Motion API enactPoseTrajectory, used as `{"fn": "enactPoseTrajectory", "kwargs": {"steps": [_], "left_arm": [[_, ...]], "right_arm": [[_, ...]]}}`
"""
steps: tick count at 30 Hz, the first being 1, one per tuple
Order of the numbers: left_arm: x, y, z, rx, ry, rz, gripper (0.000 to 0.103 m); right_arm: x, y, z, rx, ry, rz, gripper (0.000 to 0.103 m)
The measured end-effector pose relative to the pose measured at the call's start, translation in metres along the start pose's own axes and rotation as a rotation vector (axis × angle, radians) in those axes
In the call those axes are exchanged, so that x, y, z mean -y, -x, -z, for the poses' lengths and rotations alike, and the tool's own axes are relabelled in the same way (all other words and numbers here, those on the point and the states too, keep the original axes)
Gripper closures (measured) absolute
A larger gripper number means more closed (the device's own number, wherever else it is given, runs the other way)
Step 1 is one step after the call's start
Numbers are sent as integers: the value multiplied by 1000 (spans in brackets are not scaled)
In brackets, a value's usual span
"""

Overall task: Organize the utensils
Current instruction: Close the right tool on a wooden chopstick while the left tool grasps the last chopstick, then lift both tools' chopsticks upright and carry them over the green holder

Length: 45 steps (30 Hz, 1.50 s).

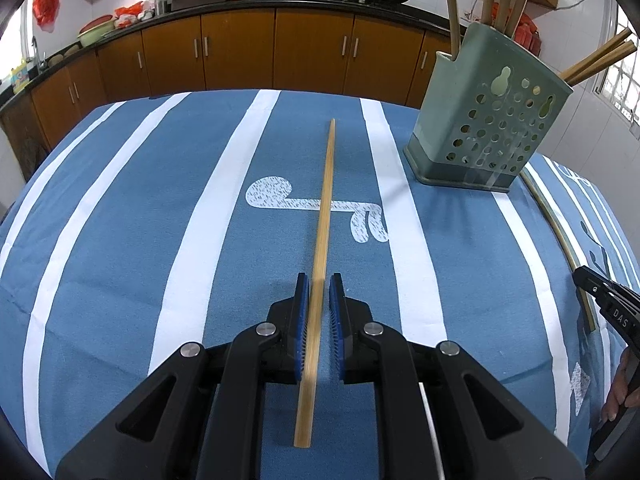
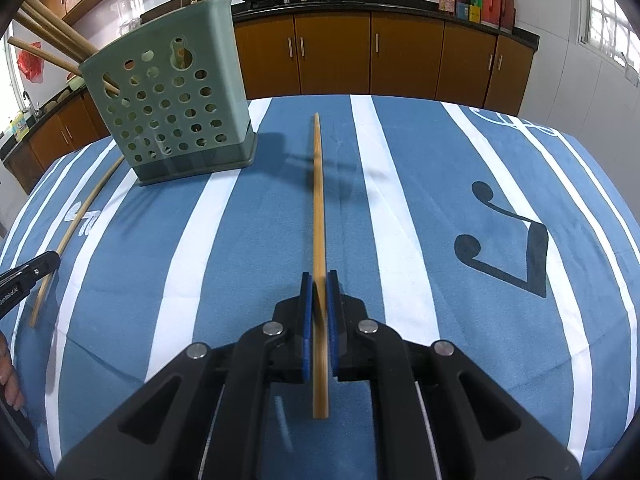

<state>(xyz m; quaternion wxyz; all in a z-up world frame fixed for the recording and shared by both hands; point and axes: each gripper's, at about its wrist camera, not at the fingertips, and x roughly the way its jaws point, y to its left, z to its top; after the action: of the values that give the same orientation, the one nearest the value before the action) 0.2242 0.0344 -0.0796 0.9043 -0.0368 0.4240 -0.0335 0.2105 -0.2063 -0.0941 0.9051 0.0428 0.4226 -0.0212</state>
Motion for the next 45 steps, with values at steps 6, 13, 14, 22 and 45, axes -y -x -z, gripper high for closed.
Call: {"fn": "enactPoseTrajectory", "kwargs": {"steps": [6, 13, 14, 22, 45], "left_arm": [[0, 0, 0, 0, 4, 4, 91], [0, 0, 0, 0, 5, 4, 91], [0, 0, 0, 0, 6, 5, 91], [0, 1, 0, -1, 11, 12, 91], [2, 45, -3, 47, -19, 50, 95]], "right_arm": [[0, 0, 0, 0, -1, -2, 94], [0, 0, 0, 0, -1, -2, 94], [1, 0, 0, 0, -1, -2, 94], [1, 0, 0, 0, -1, -2, 94], [15, 58, -16, 152, -52, -48, 95]]}}
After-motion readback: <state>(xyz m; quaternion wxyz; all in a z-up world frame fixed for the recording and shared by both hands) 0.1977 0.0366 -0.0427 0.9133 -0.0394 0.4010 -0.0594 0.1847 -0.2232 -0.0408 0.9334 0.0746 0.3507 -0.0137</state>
